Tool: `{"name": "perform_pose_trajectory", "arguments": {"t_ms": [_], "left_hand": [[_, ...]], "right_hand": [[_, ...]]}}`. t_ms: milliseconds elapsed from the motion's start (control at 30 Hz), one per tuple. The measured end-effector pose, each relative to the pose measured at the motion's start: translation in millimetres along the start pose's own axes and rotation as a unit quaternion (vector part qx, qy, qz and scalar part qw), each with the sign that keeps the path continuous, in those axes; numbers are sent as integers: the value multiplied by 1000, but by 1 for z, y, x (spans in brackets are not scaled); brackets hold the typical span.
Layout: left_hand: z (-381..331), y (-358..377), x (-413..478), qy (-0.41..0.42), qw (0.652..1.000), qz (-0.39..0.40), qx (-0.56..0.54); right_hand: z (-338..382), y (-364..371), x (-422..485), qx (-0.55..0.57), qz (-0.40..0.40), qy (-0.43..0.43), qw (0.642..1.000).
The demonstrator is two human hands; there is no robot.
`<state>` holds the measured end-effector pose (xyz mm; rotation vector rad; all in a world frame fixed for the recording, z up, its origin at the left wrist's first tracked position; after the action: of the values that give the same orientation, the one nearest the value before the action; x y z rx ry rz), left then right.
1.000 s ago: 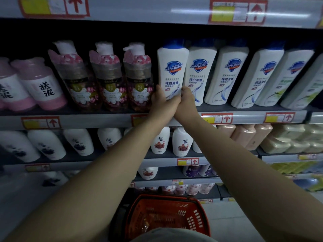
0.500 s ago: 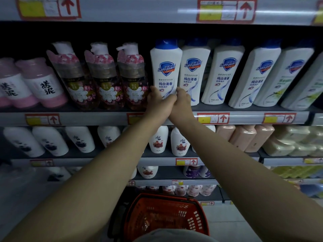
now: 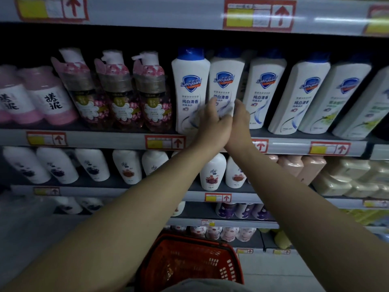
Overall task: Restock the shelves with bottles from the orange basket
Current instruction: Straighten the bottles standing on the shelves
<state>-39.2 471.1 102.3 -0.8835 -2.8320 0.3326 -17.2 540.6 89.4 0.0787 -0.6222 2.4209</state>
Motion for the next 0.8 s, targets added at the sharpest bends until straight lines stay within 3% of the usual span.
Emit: {"name": "perform_pose_trajectory", "arguments": {"t_ms": [200, 500, 800], "left_hand": [[6, 16, 25, -40, 998, -39, 6], [14, 23, 35, -92, 986, -131, -48], [20, 16, 42, -102, 994, -24, -15]], "right_hand": [[-12, -12, 10, 40, 35, 26, 998], [-25, -14, 24, 79, 81, -21, 993], [-28, -21, 23, 123, 99, 1, 987]]}}
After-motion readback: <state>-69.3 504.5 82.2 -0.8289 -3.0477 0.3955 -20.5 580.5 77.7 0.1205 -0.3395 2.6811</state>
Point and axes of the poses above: each hand's wrist, its own x-axis towards the middle knuckle, its own y-axis out of the palm, z = x × y, the point moved 5 cm from there along x, towards the middle knuckle, and after that the axes turned 8 degrees about z, right-handed, at the moved point
